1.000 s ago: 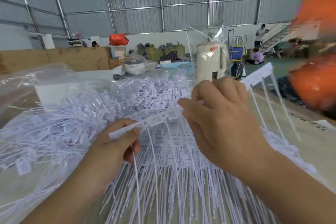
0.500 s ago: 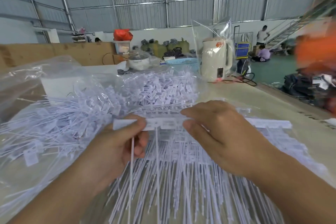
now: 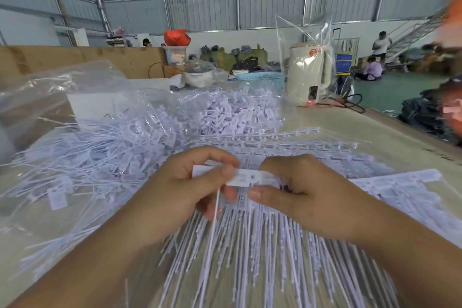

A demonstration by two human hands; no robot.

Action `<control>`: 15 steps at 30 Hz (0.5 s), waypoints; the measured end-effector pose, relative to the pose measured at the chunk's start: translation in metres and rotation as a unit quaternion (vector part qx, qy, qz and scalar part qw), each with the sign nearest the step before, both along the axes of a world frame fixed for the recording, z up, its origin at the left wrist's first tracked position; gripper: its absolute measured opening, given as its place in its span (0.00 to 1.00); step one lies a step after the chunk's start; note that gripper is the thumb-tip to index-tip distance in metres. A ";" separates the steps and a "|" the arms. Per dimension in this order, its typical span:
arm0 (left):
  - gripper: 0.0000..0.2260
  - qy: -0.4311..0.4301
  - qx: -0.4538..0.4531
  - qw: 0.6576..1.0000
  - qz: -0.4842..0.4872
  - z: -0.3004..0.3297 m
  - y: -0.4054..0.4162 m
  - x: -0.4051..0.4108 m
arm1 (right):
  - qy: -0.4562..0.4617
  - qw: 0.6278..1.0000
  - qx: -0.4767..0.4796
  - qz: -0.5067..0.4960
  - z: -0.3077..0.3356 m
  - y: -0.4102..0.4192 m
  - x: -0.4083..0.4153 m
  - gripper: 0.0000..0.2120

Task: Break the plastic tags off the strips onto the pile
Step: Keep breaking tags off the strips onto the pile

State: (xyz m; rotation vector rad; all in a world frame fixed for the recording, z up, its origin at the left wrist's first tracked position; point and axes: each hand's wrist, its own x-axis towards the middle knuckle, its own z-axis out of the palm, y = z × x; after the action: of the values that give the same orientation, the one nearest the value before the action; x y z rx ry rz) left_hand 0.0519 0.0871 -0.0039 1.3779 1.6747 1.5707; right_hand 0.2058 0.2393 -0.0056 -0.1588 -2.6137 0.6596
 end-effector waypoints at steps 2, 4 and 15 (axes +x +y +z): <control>0.11 0.000 -0.003 1.000 0.009 0.002 -0.001 -0.001 | 0.005 1.000 -0.030 0.000 0.000 0.000 0.002 0.14; 0.11 0.015 -0.013 1.000 0.018 0.000 0.000 -0.001 | 0.010 1.000 -0.022 -0.004 -0.001 -0.003 0.002 0.15; 0.10 -0.207 0.153 0.961 0.103 -0.003 0.018 0.035 | 0.170 0.977 0.025 -0.129 -0.003 -0.026 -0.009 0.19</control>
State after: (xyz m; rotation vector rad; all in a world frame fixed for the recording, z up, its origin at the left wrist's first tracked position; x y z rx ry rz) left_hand 0.0870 0.1055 -0.0066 0.9307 1.3938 2.1365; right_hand 0.1964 0.2133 -0.0083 -0.3322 -2.2293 0.4824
